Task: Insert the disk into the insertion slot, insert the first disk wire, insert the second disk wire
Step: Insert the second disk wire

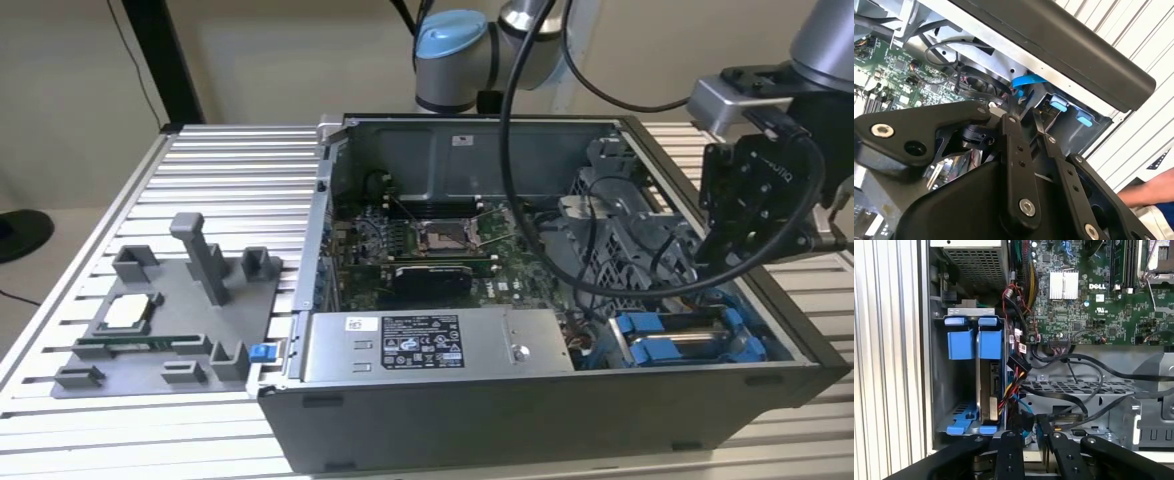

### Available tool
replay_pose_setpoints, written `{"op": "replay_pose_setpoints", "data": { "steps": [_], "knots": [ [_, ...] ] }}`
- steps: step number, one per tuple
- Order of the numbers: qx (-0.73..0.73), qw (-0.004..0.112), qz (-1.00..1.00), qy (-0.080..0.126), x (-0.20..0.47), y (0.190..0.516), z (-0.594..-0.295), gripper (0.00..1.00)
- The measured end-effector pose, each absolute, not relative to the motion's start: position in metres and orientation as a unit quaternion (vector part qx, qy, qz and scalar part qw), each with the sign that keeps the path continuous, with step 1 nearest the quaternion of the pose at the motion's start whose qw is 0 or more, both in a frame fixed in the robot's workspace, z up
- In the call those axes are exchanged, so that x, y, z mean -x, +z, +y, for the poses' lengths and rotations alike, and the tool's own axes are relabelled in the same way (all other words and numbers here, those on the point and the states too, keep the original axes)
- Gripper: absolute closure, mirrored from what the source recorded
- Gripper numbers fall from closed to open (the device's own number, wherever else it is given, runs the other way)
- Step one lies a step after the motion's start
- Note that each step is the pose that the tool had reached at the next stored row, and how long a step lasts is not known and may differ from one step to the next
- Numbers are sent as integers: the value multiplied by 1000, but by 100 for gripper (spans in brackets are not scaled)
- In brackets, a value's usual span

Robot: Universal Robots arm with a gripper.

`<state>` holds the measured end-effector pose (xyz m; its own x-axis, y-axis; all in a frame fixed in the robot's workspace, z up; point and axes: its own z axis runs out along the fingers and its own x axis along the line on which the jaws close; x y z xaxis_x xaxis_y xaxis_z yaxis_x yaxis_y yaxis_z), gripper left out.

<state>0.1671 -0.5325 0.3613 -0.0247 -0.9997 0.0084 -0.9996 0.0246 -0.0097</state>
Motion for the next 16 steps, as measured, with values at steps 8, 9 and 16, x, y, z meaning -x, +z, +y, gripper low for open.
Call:
{"op": "replay_pose_setpoints", "data": {
  "steps": [8, 9, 16],
  "knots": [
    [698, -9, 716, -16, -167, 358, -529, 0],
    [698, -10, 716, -17, -167, 358, -528, 0],
    [698, -13, 716, -20, -167, 359, -525, 0]
  ]
}}
